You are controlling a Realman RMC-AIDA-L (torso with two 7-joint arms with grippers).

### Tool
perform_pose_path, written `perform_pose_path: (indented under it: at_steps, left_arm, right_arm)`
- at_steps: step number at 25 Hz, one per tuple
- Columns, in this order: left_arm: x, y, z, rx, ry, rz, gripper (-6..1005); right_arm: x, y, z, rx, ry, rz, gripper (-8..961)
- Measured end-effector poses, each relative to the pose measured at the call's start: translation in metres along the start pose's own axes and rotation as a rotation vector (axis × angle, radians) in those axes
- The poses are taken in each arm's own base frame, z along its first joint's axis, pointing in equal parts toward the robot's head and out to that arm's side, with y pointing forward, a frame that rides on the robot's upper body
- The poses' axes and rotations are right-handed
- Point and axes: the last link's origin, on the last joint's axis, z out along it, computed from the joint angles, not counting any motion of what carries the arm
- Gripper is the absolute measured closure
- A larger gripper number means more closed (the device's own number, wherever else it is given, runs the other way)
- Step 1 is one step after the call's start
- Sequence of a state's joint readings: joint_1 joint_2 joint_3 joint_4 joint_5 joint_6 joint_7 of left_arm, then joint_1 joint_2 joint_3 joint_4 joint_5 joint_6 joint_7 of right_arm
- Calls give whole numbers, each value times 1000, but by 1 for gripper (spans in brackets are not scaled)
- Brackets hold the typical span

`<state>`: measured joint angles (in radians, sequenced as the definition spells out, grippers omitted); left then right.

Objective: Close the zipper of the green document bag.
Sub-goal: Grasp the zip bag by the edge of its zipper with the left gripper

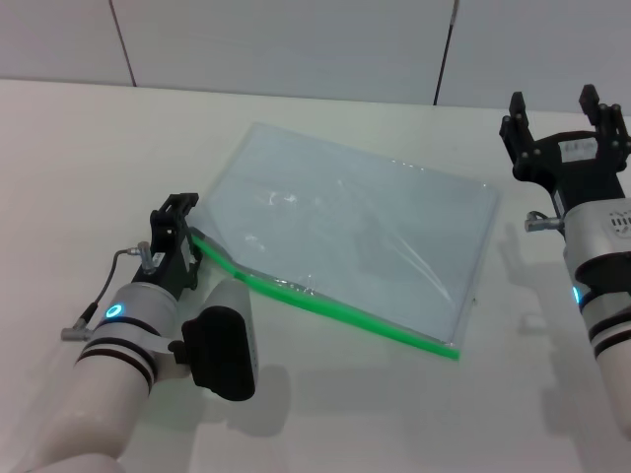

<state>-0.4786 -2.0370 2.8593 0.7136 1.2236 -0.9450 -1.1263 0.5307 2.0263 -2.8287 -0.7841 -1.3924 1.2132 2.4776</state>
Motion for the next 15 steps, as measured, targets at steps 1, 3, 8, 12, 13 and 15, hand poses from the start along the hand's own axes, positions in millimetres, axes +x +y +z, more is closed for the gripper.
perform_pose_path:
  at_steps: [1,3,8,12,13,15]
  left_arm:
    - [0,0,0,-2,-1,3,505]
    - [-1,1,0,-6,-9,9,509]
    - [-4,3,1,-25,-26,46,518]
    - [-4,3,1,-25,-25,56,526]
    - [-4,3,1,-24,-25,57,528]
    - [-4,2,1,-19,-25,59,532]
  right_arm:
    - [0,0,0,0,0,0,196]
    - [0,0,0,-1,-1,0,197]
    - [0,0,0,-2,-1,0,197]
    - [0,0,0,-2,-1,0,197]
    - [0,0,0,-2,-1,0,197]
    - [0,0,0,-2,0,-1,197]
